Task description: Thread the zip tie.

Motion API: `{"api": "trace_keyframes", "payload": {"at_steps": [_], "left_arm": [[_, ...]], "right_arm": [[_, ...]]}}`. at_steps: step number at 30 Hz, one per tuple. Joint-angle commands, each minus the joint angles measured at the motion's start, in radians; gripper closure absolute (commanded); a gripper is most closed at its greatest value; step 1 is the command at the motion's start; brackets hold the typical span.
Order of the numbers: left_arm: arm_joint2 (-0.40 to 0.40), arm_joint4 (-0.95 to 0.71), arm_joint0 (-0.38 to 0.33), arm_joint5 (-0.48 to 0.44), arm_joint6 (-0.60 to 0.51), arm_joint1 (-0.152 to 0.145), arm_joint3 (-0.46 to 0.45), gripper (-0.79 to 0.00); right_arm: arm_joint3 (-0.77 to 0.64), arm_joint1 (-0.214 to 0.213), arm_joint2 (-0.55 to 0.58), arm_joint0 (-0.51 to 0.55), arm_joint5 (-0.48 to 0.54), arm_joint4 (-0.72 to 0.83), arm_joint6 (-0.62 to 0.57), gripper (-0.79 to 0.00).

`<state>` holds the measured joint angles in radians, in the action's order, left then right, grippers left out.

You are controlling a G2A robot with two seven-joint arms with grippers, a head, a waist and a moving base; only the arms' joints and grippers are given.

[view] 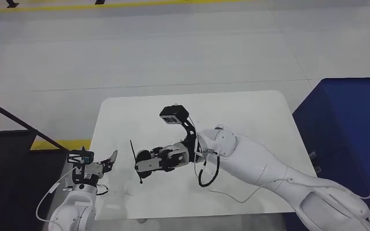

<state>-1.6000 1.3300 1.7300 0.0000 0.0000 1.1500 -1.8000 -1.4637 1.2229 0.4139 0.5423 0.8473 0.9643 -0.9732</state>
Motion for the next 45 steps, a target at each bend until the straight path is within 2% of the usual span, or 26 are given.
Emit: {"api": "trace_keyframes", "payload": {"at_steps": [1,5,11,15,20,25,31,33,35,41,45], "left_arm": [[0.000,0.000,0.000,0.000,0.000,0.000,0.000,-0.785],[0.000,0.000,0.000,0.000,0.000,0.000,0.000,-0.785],[0.000,0.000,0.000,0.000,0.000,0.000,0.000,-0.785],[0.000,0.000,0.000,0.000,0.000,0.000,0.000,-0.785],[0.000,0.000,0.000,0.000,0.000,0.000,0.000,-0.785],[0.000,0.000,0.000,0.000,0.000,0.000,0.000,-0.785],[0.000,0.000,0.000,0.000,0.000,0.000,0.000,-0.785],[0.000,0.000,0.000,0.000,0.000,0.000,0.000,-0.785],[0.000,0.000,0.000,0.000,0.000,0.000,0.000,-0.785],[0.000,0.000,0.000,0.000,0.000,0.000,0.000,-0.785],[0.000,0.000,0.000,0.000,0.000,0.000,0.000,-0.785]], "right_arm": [[-0.038,0.001,0.027,0.012,-0.042,0.096,-0.042,0.000],[-0.090,0.013,0.107,0.063,-0.128,0.231,-0.128,0.000],[-0.090,0.013,0.107,0.063,-0.128,0.231,-0.128,0.000],[-0.206,0.017,0.152,0.092,-0.093,0.161,-0.092,0.000],[-0.322,0.017,0.247,0.085,-0.039,-0.161,0.005,0.000],[-0.476,0.024,0.337,0.101,-0.089,-0.551,0.193,0.000],[-0.533,0.039,0.356,0.122,-0.141,-0.664,0.310,0.000],[-0.541,0.038,0.365,0.159,-0.184,-0.602,0.353,0.000],[-0.540,0.036,0.379,0.188,-0.247,-0.478,0.366,0.000],[-0.553,0.031,0.429,0.250,-0.354,-0.013,0.262,0.000],[-0.545,0.035,0.449,0.286,-0.412,0.153,0.211,0.000]]}}
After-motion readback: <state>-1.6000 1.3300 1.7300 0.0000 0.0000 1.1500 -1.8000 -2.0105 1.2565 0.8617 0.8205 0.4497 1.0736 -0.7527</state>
